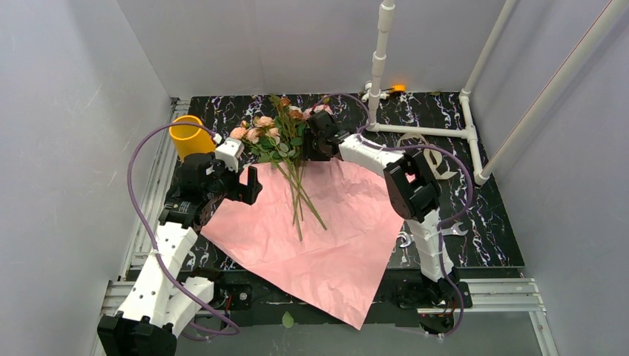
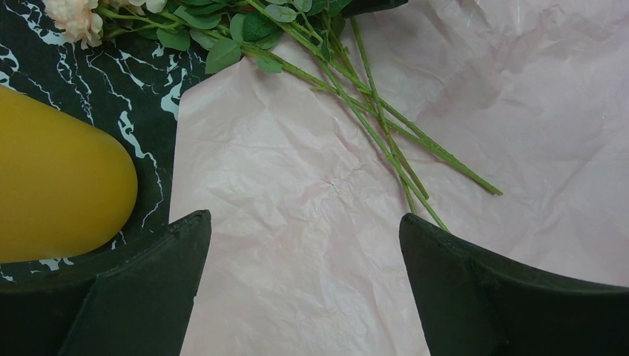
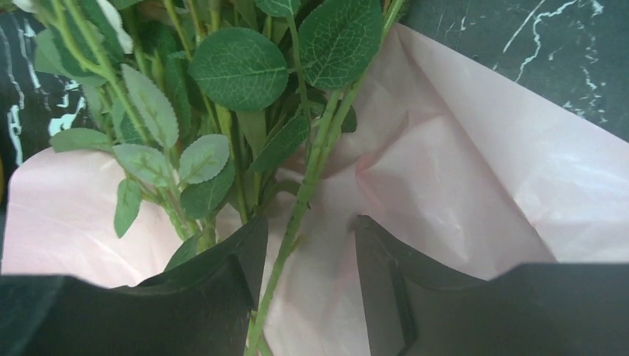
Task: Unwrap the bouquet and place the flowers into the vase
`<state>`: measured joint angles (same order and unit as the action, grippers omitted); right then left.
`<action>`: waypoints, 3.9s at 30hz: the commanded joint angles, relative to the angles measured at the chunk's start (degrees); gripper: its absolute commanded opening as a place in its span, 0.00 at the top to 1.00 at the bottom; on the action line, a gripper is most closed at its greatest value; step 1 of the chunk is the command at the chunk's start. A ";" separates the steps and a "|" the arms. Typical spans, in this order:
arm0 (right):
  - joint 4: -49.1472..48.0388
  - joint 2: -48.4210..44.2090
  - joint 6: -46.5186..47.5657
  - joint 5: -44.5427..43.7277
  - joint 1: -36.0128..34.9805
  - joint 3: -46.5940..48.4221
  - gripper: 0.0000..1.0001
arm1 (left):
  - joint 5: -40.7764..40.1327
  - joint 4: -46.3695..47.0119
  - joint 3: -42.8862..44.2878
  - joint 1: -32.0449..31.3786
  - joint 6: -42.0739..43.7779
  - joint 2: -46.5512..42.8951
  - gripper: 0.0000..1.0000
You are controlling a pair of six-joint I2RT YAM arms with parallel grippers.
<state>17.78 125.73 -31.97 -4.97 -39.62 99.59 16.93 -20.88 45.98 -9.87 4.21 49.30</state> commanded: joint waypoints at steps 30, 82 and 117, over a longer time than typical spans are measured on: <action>-7.82 -13.77 -0.92 7.93 3.19 -6.50 0.99 | -1.56 -2.59 4.06 0.27 -0.72 3.24 0.02; -27.65 -43.99 5.94 47.26 -5.39 -27.76 0.34 | 25.54 10.58 25.41 1.02 -29.62 5.82 1.00; -10.67 -51.11 25.68 30.62 -1.08 -29.38 0.01 | -22.29 -14.62 78.74 4.75 11.37 27.93 1.00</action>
<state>7.66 76.23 -7.55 24.49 -40.84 70.37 -6.90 -36.58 123.87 -7.62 17.10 77.19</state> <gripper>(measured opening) 0.983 0.077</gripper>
